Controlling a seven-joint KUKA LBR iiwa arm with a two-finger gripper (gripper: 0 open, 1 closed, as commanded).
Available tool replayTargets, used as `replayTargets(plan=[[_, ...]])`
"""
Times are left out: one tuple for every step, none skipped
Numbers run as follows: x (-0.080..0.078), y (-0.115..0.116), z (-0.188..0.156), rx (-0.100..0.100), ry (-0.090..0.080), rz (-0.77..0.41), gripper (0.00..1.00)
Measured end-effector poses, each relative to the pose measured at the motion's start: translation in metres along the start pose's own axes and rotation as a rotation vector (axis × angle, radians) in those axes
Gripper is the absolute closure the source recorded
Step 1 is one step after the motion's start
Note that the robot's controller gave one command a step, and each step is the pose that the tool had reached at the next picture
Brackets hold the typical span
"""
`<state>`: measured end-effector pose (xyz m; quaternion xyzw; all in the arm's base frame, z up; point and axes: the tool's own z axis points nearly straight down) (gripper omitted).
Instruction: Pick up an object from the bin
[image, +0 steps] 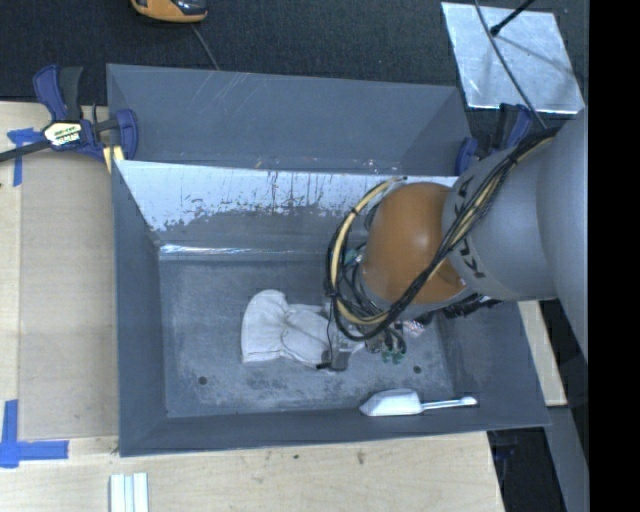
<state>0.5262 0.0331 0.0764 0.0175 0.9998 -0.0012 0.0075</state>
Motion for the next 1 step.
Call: replayTargets(plan=[[-0.0001,0.0001,-0.007,-0.001,0.004,0.0,1.0]])
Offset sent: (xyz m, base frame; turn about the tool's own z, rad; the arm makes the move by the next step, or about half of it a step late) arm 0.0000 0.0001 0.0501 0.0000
